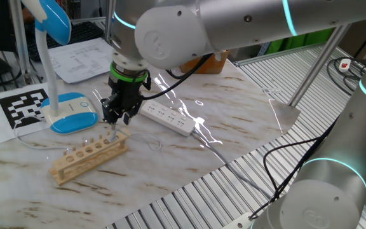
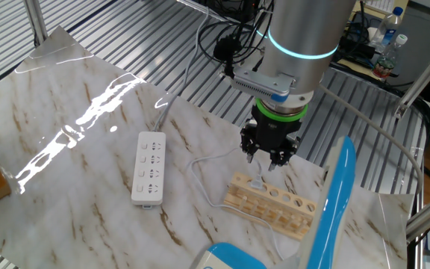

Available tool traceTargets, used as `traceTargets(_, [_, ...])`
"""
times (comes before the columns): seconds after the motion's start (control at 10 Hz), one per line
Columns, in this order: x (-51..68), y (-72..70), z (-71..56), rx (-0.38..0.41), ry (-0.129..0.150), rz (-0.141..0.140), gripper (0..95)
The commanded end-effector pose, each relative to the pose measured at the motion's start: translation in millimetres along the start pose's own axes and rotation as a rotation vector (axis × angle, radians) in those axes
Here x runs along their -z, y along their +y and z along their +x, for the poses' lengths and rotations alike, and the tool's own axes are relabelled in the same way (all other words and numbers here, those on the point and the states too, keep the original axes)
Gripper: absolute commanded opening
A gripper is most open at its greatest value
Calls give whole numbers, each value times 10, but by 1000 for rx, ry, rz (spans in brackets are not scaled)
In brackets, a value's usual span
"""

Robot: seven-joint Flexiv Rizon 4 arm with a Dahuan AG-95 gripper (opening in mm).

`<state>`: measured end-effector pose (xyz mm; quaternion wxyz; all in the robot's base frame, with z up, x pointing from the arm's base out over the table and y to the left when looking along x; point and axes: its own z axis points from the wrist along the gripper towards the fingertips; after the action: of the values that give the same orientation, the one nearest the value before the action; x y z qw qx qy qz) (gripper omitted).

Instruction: Plug in the power cord of the desk lamp, turn on the socket, and light up the desk lamp

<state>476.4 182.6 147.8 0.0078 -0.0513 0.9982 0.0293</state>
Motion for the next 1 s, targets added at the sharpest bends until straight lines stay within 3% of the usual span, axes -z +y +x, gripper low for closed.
traceTargets(0.1, [-31, 7, -10, 0, -3, 2, 380])
traceTargets(0.8, [-241, 44, -7, -4, -26, -1, 380])
traceTargets(0.9, [-278, 51, -10, -7, -30, -7, 190])
traceTargets(1.0, [-302, 55, -13, -9, -33, -9, 190])
